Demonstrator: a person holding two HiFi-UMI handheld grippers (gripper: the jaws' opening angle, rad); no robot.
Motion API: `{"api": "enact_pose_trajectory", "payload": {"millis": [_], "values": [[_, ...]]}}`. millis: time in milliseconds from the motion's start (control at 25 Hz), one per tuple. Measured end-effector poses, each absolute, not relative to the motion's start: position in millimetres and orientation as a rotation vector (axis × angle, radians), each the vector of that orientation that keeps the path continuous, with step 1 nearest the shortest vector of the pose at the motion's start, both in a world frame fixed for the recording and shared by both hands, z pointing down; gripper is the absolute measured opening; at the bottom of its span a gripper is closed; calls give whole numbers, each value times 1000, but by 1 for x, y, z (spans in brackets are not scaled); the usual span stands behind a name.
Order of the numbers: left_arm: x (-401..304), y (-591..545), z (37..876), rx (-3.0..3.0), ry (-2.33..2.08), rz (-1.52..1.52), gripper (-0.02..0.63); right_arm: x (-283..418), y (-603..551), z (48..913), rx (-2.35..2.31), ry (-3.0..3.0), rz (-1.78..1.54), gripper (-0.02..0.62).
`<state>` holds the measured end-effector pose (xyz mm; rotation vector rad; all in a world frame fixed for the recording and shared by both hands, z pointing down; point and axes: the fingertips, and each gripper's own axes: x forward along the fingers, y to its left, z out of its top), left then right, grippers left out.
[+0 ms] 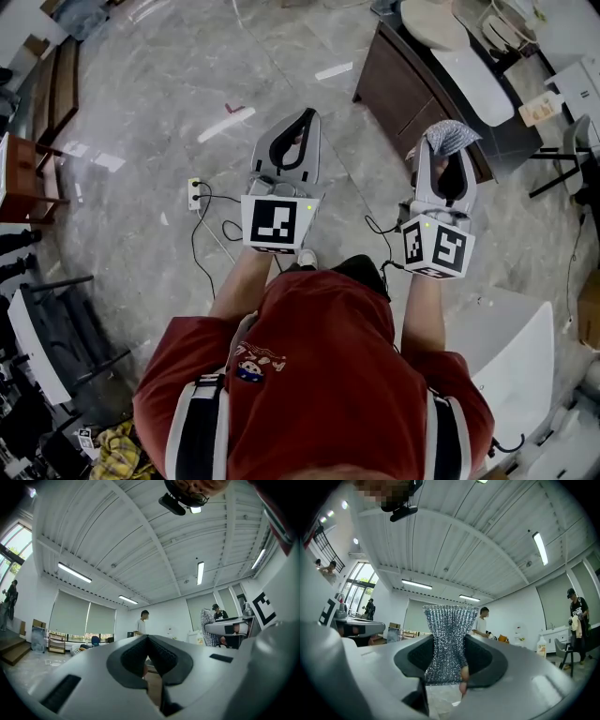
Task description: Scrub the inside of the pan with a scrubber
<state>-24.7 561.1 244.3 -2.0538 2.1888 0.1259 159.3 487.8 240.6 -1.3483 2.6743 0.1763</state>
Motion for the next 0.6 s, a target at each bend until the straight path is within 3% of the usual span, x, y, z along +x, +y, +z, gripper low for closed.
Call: {"api": "enact_pose_trajectory", "payload": {"millis": [600], "values": [[-40, 532, 257, -2080, 2192, 124, 6, 143, 461, 258, -1347, 2690, 132, 206]]}}
